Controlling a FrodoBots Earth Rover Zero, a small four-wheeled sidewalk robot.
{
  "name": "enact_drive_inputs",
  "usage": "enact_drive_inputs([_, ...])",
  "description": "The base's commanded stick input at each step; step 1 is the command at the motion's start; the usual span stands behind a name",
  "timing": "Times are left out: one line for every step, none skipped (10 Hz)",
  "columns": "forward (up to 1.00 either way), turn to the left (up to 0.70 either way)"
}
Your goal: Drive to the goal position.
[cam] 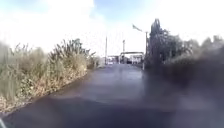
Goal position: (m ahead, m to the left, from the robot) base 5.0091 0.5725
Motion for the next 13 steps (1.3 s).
enact_drive_inputs([1.0, 0.0])
enact_drive_inputs([1.0, 0.0])
enact_drive_inputs([1.0, 0.0])
enact_drive_inputs([1.0, 0.0])
enact_drive_inputs([1.0, 0.0])
enact_drive_inputs([1.0, 0.0])
enact_drive_inputs([1.0, 0.0])
enact_drive_inputs([1.0, 0.0])
enact_drive_inputs([1.0, 0.0])
enact_drive_inputs([1.0, 0.0])
enact_drive_inputs([1.0, 0.0])
enact_drive_inputs([1.0, 0.0])
enact_drive_inputs([1.0, 0.0])
